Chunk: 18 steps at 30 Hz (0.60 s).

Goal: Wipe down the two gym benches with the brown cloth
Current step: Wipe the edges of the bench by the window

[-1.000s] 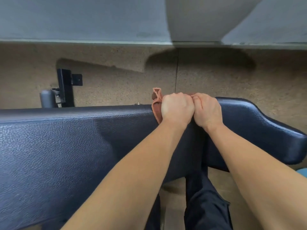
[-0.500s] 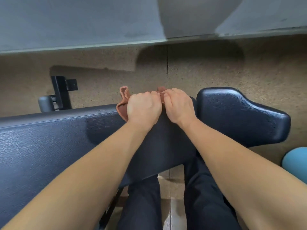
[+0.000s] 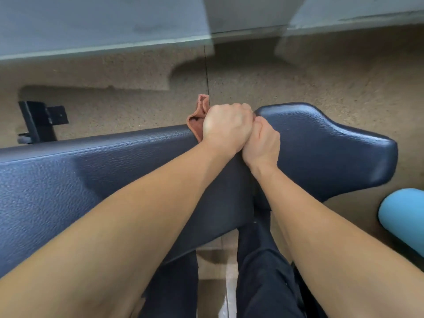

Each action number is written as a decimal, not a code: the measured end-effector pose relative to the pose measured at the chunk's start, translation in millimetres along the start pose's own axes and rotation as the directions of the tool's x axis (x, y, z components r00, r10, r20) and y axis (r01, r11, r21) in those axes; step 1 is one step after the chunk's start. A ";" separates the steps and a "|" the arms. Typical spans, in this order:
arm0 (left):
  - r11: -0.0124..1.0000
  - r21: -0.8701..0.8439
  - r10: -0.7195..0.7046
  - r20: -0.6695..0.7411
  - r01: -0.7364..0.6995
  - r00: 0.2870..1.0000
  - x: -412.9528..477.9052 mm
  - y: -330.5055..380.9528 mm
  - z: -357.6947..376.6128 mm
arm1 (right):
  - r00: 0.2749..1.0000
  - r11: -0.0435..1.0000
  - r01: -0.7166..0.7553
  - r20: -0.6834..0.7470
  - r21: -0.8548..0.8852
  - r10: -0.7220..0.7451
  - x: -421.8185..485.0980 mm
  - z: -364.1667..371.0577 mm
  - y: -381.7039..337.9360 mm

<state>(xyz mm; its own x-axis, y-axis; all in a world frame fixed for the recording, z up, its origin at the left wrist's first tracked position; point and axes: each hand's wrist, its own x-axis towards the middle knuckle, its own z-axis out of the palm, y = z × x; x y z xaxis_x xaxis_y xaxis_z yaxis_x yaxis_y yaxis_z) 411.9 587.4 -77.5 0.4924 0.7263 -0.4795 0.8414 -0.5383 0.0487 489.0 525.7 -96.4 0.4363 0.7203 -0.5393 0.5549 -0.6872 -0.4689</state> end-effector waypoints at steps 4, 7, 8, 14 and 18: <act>0.888 0.224 0.396 0.068 -0.401 0.916 -8.2 19.5 16.4 | 0.993 0.989 -0.119 -0.017 -0.090 0.118 -62.8 12.0 52.5; 0.754 0.315 0.556 0.161 -0.576 0.816 -38.1 46.4 39.4 | 0.967 0.966 -0.256 0.007 0.047 0.256 -109.7 13.6 79.5; 0.746 0.287 0.580 0.164 -0.601 0.798 -48.2 52.3 45.9 | 0.955 0.951 -0.298 0.019 0.079 0.297 -118.8 14.0 84.0; 0.706 0.278 0.646 0.124 -0.651 0.753 -22.7 17.5 19.2 | 0.984 0.983 -0.178 -0.004 0.048 0.178 -90.0 10.1 65.1; 0.851 0.282 0.431 0.106 -0.443 0.896 -10.6 15.4 8.8 | 0.988 0.987 -0.151 -0.032 0.060 0.153 -59.3 9.2 40.1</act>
<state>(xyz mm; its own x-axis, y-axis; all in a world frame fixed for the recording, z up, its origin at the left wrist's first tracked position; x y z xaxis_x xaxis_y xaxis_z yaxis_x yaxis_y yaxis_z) 417.7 567.6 -79.4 0.7805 0.3733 -0.5014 0.4352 -0.9003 0.0071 478.9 454.5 -89.7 0.5382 0.6094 -0.5822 0.4394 -0.7924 -0.4232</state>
